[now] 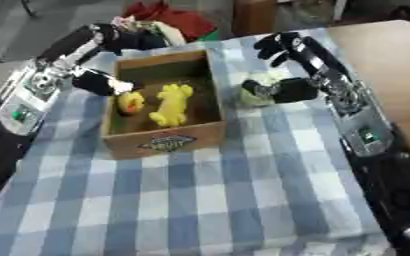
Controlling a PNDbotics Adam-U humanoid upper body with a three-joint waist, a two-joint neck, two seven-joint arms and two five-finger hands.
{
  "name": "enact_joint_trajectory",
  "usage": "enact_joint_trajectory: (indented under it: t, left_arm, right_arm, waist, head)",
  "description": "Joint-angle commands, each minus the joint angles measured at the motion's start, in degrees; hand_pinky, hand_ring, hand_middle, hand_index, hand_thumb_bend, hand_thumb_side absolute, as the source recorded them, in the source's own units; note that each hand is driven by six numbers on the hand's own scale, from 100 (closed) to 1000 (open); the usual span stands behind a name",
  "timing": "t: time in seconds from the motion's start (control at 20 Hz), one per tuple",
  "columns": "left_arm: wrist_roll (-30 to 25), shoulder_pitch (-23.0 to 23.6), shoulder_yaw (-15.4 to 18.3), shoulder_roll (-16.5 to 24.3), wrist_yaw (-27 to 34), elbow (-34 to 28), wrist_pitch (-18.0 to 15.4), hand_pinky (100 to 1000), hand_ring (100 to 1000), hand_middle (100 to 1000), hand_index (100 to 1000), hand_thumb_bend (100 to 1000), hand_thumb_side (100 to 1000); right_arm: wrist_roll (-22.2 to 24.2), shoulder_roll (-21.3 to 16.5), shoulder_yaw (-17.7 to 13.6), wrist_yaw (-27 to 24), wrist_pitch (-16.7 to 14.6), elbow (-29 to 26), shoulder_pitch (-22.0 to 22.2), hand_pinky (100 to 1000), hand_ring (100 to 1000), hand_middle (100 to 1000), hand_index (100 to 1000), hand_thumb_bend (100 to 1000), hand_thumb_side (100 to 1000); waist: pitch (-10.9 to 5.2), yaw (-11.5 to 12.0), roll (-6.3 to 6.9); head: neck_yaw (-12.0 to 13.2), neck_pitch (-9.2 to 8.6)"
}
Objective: Pick up objects on the table and place them in the box.
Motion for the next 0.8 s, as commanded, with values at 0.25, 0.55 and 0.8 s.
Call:
enact_joint_trajectory:
  t: [0.25, 0.55, 0.8]
  left_arm:
    - [6.05, 7.69, 5.13, 3.76, 8.62, -11.59, 4.36, 716, 609, 637, 749, 470, 242]
    - [7.35, 12.85, 7.55, 3.84, 11.01, -15.51, 5.96, 717, 606, 630, 746, 452, 240]
    - [8.04, 14.45, 8.61, 3.14, 11.98, -16.65, 6.28, 719, 605, 629, 747, 454, 243]
  right_arm:
    - [0.36, -2.46, -3.07, 7.95, -2.33, 12.63, -3.84, 692, 752, 677, 835, 498, 188]
    - [-1.79, -0.88, -5.66, 13.62, -3.38, 20.34, -5.41, 699, 764, 692, 842, 516, 175]
    - [-3.73, 0.3, -6.57, 17.16, -2.75, 23.66, -5.88, 719, 802, 744, 849, 511, 186]
  waist:
    - [-1.1, 1.95, -0.28]
    - [-1.13, 3.12, -0.32]
    - [-1.12, 3.51, -0.45]
  head:
    - [-1.46, 0.26]
    - [-1.93, 0.26]
    - [-1.96, 0.26]
